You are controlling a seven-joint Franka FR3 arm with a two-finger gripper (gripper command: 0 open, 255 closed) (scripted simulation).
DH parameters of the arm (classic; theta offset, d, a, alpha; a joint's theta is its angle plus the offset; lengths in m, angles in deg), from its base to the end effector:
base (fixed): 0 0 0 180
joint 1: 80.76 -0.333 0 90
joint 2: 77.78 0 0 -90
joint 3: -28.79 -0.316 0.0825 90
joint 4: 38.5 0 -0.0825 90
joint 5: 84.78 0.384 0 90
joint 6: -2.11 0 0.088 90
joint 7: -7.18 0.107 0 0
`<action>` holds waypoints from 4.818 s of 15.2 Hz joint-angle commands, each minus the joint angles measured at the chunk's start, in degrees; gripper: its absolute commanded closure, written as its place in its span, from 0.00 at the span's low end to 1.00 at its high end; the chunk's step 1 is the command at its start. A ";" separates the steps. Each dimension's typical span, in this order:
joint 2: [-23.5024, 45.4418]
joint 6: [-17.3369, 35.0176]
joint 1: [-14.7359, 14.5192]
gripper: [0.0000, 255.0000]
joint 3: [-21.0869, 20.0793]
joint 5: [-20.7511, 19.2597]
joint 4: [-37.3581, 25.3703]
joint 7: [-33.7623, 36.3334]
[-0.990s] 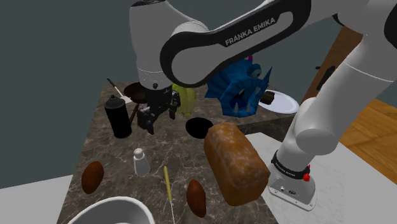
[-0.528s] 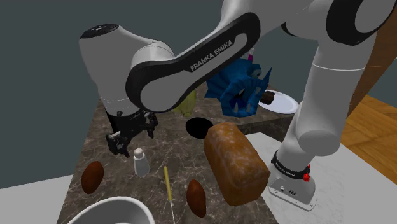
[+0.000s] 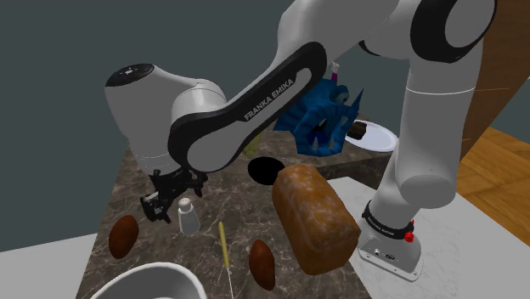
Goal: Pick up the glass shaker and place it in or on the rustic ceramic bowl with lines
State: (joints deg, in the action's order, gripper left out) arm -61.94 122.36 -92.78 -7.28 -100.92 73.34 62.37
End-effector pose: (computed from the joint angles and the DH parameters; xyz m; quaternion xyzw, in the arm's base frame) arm 0.4175 0.4228 0.3569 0.9987 0.0074 0.0092 0.0495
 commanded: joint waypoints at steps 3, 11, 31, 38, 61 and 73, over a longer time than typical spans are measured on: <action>0.50 1.03 -0.16 0.00 0.15 -0.48 0.65 0.46; 0.50 1.02 -0.16 1.00 0.15 -0.48 0.64 0.46; -4.30 -7.33 0.88 1.00 -1.15 3.58 -4.15 -2.72; -6.05 -12.15 1.12 1.00 -1.49 5.04 -7.70 -3.99; -41.14 -11.36 10.33 1.00 15.42 19.30 21.87 -36.66; -43.10 -4.54 11.41 1.00 18.47 18.61 30.56 -40.81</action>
State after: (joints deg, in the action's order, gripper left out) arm -105.25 116.91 -81.37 11.28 -82.31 103.24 21.49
